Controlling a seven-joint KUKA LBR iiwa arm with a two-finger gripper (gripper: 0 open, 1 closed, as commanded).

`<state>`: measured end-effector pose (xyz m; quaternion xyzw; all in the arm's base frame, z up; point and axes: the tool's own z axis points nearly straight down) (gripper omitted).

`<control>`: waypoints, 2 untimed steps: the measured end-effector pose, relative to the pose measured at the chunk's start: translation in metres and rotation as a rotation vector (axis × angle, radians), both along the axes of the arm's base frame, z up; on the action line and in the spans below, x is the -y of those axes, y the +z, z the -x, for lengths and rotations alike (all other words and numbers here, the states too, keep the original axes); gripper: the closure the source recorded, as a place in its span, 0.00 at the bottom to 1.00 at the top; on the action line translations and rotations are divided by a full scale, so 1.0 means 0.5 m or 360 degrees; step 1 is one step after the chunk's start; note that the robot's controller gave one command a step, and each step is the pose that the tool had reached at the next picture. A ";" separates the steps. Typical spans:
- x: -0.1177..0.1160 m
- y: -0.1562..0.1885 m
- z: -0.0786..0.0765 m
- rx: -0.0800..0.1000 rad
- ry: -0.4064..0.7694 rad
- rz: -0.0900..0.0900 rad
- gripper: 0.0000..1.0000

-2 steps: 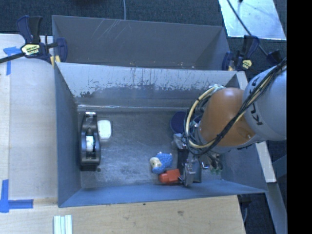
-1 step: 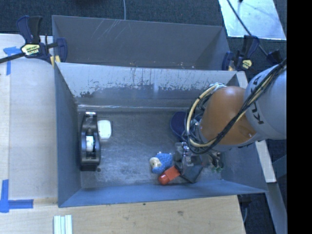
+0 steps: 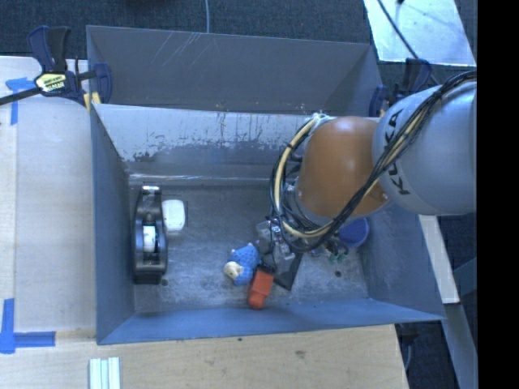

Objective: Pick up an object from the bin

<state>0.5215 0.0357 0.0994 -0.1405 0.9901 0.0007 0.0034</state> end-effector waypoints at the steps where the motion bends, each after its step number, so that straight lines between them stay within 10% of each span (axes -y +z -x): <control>1: 0.003 -0.002 0.001 -0.0003 -0.0004 0.0002 0.00; 2: -0.007 -0.055 0.049 0.0001 0.0140 0.0007 0.00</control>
Offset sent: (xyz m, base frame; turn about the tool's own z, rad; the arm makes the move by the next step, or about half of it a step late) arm 0.0000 0.0000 0.0000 0.0000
